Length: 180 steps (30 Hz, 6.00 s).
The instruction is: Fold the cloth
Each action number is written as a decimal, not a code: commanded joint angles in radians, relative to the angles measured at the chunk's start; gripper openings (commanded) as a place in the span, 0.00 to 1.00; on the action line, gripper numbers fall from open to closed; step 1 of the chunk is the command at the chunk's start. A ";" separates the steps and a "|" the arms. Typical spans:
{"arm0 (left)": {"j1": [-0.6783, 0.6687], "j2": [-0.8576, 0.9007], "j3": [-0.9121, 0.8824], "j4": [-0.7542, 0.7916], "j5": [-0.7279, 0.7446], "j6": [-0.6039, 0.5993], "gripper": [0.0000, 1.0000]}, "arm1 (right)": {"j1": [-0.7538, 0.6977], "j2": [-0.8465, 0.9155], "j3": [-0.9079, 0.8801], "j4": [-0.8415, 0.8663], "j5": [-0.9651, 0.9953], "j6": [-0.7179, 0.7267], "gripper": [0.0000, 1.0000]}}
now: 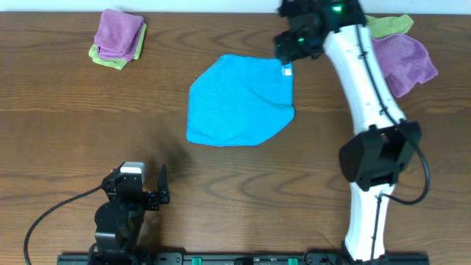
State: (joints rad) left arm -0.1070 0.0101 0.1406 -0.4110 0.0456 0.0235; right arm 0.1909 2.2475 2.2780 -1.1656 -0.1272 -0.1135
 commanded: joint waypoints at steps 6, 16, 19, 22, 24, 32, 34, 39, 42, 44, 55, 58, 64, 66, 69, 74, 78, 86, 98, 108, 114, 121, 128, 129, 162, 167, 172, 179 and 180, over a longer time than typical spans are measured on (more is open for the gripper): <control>-0.004 -0.006 -0.020 -0.003 0.003 0.006 0.95 | -0.067 0.051 -0.222 0.270 -0.151 -0.031 0.71; -0.004 -0.006 -0.020 -0.003 0.003 0.006 0.95 | -0.059 0.169 -0.276 0.434 -0.166 -0.022 0.67; -0.004 -0.006 -0.020 -0.003 0.003 0.006 0.95 | -0.060 0.188 -0.276 0.452 -0.165 -0.022 0.67; -0.004 -0.006 -0.020 -0.003 0.003 0.006 0.95 | -0.061 0.196 -0.276 0.467 -0.165 -0.022 0.66; -0.004 -0.006 -0.020 -0.003 0.003 0.007 0.95 | -0.064 0.199 -0.276 0.484 -0.165 -0.022 0.64; -0.004 -0.006 -0.020 -0.003 0.003 0.006 0.95 | -0.079 0.225 -0.276 0.507 -0.173 0.012 0.60; -0.004 -0.006 -0.020 -0.003 0.003 0.006 0.95 | -0.079 0.225 -0.276 0.507 -0.174 0.013 0.51; -0.004 -0.006 -0.020 -0.003 0.003 0.006 0.95 | -0.079 0.225 -0.276 0.507 -0.173 0.031 0.35; -0.004 -0.006 -0.020 -0.003 0.003 0.006 0.95 | -0.079 0.226 -0.276 0.507 -0.173 0.031 0.35; -0.004 -0.006 -0.020 -0.003 0.003 0.006 0.95 | -0.079 0.229 -0.277 0.507 -0.173 0.031 0.35; -0.004 -0.006 -0.020 -0.003 0.003 0.006 0.95 | -0.080 0.249 -0.276 0.523 -0.177 0.058 0.30; -0.004 -0.006 -0.020 -0.003 0.003 0.006 0.95 | -0.080 0.250 -0.276 0.524 -0.177 0.069 0.11; -0.004 -0.006 -0.020 -0.003 0.003 0.006 0.95 | -0.083 0.245 -0.219 0.499 -0.225 0.099 0.01; -0.004 -0.006 -0.020 -0.003 0.003 0.006 0.95 | -0.089 0.235 -0.160 0.458 -0.216 0.098 0.01; -0.004 -0.006 -0.020 -0.003 0.003 0.006 0.95 | -0.106 0.212 -0.019 0.356 -0.135 0.097 0.01; -0.004 -0.006 -0.020 -0.003 0.003 0.006 0.95 | -0.140 0.193 0.266 0.160 -0.014 0.071 0.01; -0.004 -0.006 -0.020 -0.003 0.003 0.006 0.95 | -0.148 0.191 0.520 0.016 0.021 0.060 0.01; -0.004 -0.006 -0.020 -0.003 0.003 0.006 0.95 | 0.090 0.191 0.716 -0.225 -0.179 0.055 0.01; -0.004 -0.006 -0.020 -0.003 0.003 0.006 0.95 | 0.537 0.192 0.600 -0.341 0.138 -0.040 0.84; -0.004 -0.006 -0.020 -0.003 0.003 0.006 0.95 | 0.336 0.193 0.379 -0.372 0.137 0.005 0.79; -0.004 -0.006 -0.020 -0.003 0.003 0.006 0.95 | 0.264 0.193 0.166 -0.308 0.112 0.006 0.16; -0.004 -0.006 -0.020 -0.003 0.003 0.006 0.95 | 0.248 0.193 0.010 -0.113 0.089 0.023 0.01; -0.004 -0.006 -0.020 -0.003 0.003 0.006 0.95 | 0.255 0.093 0.014 -0.209 0.059 0.054 0.02; -0.004 -0.006 -0.020 -0.003 0.003 0.006 0.95 | 0.255 0.061 0.014 -0.219 0.059 0.054 0.02; -0.005 -0.006 -0.020 0.046 0.370 -0.249 0.95 | 0.412 -1.060 -0.834 -0.301 0.156 0.212 0.02; -0.005 -0.006 -0.020 0.053 0.554 -0.268 0.95 | 0.412 -1.179 -1.044 -0.212 0.065 0.274 0.43; -0.004 -0.006 -0.020 0.091 0.497 -0.268 0.95 | 0.412 -1.176 -1.143 -0.152 -0.044 0.274 0.99; -0.005 -0.006 -0.020 0.187 0.539 -0.437 0.95 | 0.412 -1.156 -1.147 -0.096 -0.091 0.275 0.99; -0.005 -0.006 -0.020 0.209 0.554 -0.463 0.95 | 0.412 -1.156 -1.147 -0.087 -0.091 0.275 0.99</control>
State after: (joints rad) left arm -0.1070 0.0101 0.1234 -0.2291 0.5552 -0.3264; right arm 0.5980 1.0920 1.1328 -1.2625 -0.1864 0.1497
